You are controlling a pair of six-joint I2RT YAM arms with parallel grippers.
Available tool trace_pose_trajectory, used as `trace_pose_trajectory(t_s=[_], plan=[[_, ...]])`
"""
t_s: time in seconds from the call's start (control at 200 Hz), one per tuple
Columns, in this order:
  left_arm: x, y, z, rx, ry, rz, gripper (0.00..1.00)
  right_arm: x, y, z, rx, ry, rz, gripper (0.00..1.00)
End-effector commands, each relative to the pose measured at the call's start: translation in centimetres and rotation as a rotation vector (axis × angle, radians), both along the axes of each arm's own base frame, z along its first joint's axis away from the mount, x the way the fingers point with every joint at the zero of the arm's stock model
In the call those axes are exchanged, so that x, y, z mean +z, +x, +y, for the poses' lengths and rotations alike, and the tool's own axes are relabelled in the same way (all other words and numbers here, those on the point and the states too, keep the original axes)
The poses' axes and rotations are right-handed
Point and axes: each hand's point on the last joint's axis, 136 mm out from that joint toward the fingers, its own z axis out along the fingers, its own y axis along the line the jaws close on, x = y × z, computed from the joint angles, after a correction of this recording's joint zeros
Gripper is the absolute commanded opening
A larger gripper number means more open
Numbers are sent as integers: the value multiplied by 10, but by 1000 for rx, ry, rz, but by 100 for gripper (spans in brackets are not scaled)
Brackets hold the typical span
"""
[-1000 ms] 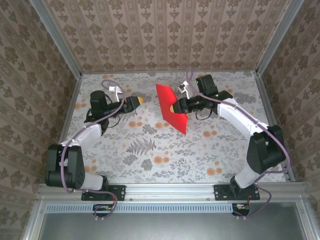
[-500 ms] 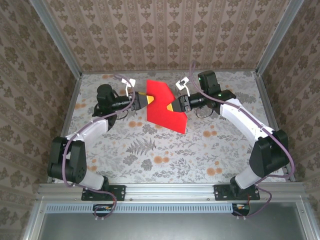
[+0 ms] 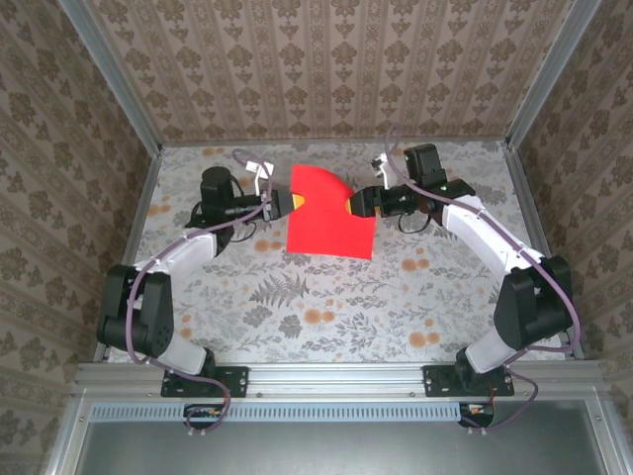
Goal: Fold a paper plane with a square sheet of paper (fold left side to right side)
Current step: Place a square sheet of paper at the center of the table, then first fold in half a square sheet of paper at the center of the table.
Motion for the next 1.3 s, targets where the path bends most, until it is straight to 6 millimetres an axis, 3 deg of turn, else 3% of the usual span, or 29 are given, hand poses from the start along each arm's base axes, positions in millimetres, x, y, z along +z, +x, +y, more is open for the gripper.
trace_pose_trajectory(t_s=[0.0,0.2,0.36,0.515,0.62,0.915,1.105,1.295], plan=[[-36,12,0,44,91,83,0,-30,10,-40,-182,-177,52,71],[-109,27,2,108,184,291,0,-58,14,-59,-272,-257,110,73],[-161,31,6,132,254,405,0,-91,14,-38,-274,-156,236,47],[-181,33,12,148,294,464,0,-128,15,-13,-259,-152,322,24],[-185,30,15,152,345,479,0,-153,15,-3,-258,-183,379,17],[-177,25,17,157,359,492,1,-198,14,5,-259,-274,468,17],[-153,22,8,127,329,469,25,-219,5,-2,-259,-335,515,18],[-124,17,-16,65,272,440,44,-228,1,-6,-249,-366,524,19]])
